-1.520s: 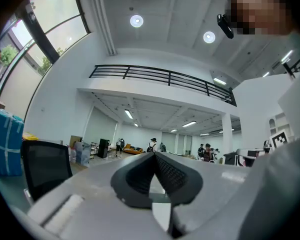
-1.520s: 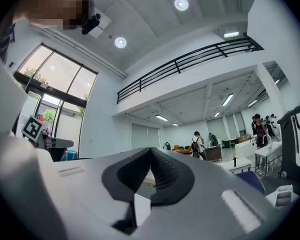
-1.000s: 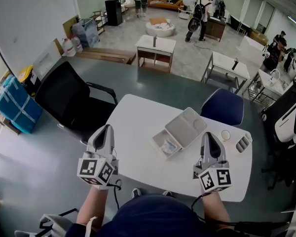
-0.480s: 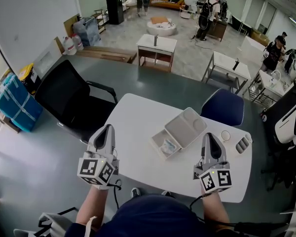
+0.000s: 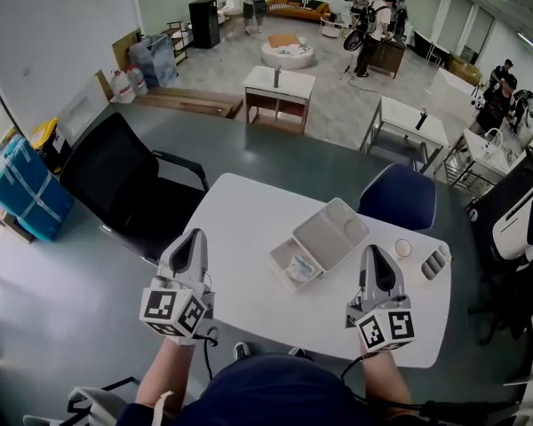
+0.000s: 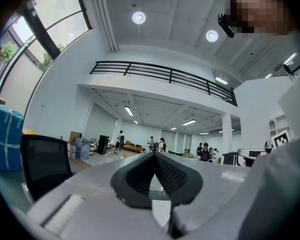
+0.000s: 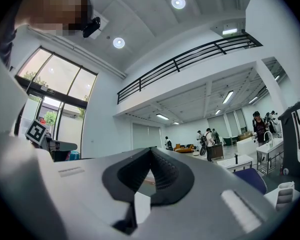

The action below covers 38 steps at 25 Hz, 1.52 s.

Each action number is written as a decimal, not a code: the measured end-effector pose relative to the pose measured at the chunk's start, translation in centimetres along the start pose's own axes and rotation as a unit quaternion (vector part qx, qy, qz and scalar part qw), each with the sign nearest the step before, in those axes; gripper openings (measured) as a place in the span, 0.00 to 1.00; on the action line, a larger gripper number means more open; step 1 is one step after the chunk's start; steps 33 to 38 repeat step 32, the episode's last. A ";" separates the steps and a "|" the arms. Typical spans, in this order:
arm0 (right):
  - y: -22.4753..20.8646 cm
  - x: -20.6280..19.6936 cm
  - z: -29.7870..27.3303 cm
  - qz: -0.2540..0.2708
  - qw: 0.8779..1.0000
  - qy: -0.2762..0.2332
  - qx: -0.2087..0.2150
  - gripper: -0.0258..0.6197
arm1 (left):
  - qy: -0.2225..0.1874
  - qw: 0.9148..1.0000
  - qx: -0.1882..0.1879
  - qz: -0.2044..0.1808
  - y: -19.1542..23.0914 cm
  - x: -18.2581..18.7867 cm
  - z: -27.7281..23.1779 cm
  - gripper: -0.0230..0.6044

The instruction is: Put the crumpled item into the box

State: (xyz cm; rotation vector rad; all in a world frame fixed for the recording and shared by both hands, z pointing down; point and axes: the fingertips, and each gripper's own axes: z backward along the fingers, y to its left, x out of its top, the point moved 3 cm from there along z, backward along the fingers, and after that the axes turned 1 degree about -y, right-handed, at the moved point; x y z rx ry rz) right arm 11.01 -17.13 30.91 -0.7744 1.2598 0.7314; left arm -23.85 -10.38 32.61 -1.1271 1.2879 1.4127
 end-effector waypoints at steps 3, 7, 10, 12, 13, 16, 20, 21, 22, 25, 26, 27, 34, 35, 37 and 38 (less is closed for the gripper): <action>0.0 -0.1 -0.1 -0.002 1.000 0.000 0.000 0.04 | 0.003 1.000 -0.002 -0.002 0.0 -0.1 -0.2 0.04; 0.0 -0.3 0.0 -0.002 1.000 0.003 0.004 0.04 | 0.006 1.000 -0.004 -0.004 -0.2 -0.2 -0.3 0.04; -0.1 -0.4 0.0 0.000 1.000 0.005 0.007 0.04 | 0.008 1.000 -0.005 -0.004 -0.4 -0.4 -0.5 0.04; -0.4 -0.5 0.0 0.001 1.000 0.007 0.007 0.04 | 0.009 1.000 -0.007 -0.004 -0.6 -0.4 -0.8 0.04; -0.5 -0.5 0.0 0.001 1.000 0.008 0.006 0.04 | 0.010 1.000 -0.009 -0.003 -0.8 -0.5 -0.8 0.04; -0.7 -0.6 0.1 0.000 1.000 0.010 0.003 0.04 | 0.011 1.000 -0.012 -0.003 -1.1 -0.6 -1.0 0.04; -0.8 -0.7 0.3 0.001 1.000 0.011 0.002 0.04 | 0.014 1.000 -0.012 -0.003 -1.0 -0.8 -1.1 0.04; -0.9 -0.7 0.3 0.001 1.000 0.011 0.000 0.04 | 0.015 1.000 -0.012 -0.003 -1.0 -0.9 -1.1 0.04; -1.0 -0.8 0.4 0.000 1.000 0.011 -0.001 0.04 | 0.015 1.000 -0.012 -0.003 -1.0 -0.9 -1.1 0.04; -1.3 -0.9 0.6 -0.001 1.000 0.012 -0.005 0.04 | 0.015 1.000 -0.013 -0.003 -1.2 -1.0 -1.2 0.04; -1.5 -0.9 0.7 -0.002 1.000 0.012 -0.006 0.04 | 0.016 1.000 -0.014 -0.003 -1.3 -1.0 -1.2 0.04; -1.5 -1.0 0.8 -0.003 1.000 0.013 -0.007 0.04 | 0.017 1.000 -0.014 -0.003 -1.4 -1.1 -1.2 0.04; -1.9 -1.1 1.2 -0.006 1.000 0.014 -0.011 0.04 | 0.021 1.000 -0.015 -0.004 -1.8 -1.2 -1.2 0.04; -1.9 -1.1 1.2 -0.006 1.000 0.014 -0.011 0.04 | 0.021 1.000 -0.015 -0.004 -1.8 -1.2 -1.2 0.04; -1.9 -1.1 1.2 -0.006 1.000 0.014 -0.011 0.04 | 0.021 1.000 -0.015 -0.004 -1.8 -1.2 -1.2 0.04; -1.9 -1.1 1.2 -0.006 1.000 0.014 -0.011 0.04 | 0.021 1.000 -0.015 -0.004 -1.8 -1.2 -1.2 0.04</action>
